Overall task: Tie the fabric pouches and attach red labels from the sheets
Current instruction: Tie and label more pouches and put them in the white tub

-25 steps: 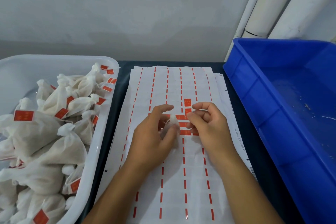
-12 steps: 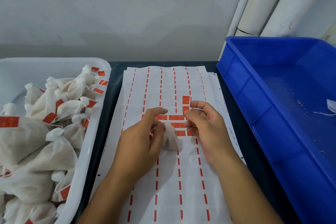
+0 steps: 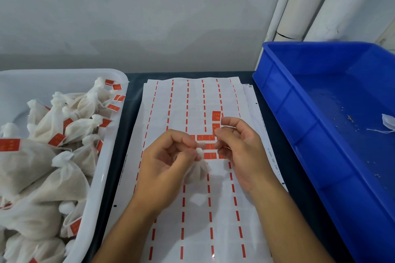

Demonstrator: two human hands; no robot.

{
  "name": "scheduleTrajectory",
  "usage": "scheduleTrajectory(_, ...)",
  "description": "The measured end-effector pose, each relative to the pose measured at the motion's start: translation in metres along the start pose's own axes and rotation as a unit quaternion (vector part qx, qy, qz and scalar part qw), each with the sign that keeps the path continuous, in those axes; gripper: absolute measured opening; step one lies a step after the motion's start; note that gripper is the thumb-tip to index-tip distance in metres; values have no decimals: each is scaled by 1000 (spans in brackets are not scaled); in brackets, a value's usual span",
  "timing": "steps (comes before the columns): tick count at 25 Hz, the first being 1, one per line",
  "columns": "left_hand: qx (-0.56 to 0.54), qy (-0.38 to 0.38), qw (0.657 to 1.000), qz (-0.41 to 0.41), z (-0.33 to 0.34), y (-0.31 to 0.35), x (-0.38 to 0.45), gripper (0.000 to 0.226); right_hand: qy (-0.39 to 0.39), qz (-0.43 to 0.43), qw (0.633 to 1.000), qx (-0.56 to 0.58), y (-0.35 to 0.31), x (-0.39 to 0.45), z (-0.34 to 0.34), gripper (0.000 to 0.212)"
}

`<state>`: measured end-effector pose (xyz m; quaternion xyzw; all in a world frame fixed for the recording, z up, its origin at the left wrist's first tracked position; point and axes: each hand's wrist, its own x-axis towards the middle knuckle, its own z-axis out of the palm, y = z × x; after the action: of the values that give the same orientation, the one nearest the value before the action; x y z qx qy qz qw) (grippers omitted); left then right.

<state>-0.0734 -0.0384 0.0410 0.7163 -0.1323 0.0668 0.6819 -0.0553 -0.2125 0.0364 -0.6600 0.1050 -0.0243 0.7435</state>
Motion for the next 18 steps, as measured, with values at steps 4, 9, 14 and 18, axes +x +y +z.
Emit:
scheduleTrajectory(4, -81, 22, 993, -77, 8, 1, -1, 8, 3, -3, 1000, -10, 0, -2, 1, 17)
scheduleTrajectory(9, -121, 31, 982, -143, 13, -2, 0, 20, -1, -9, 1000, 2, -1, -3, -1, 17)
scheduleTrajectory(14, -131, 33, 982, -130, 12, -1, -1, 25, -11, -12, 1000, 9, -2, -1, -3, 16)
scheduleTrajectory(18, -123, 56, 985, -111, 13, 0, -1, 26, -55, -15, 998, 35, -11, -3, -14, 12)
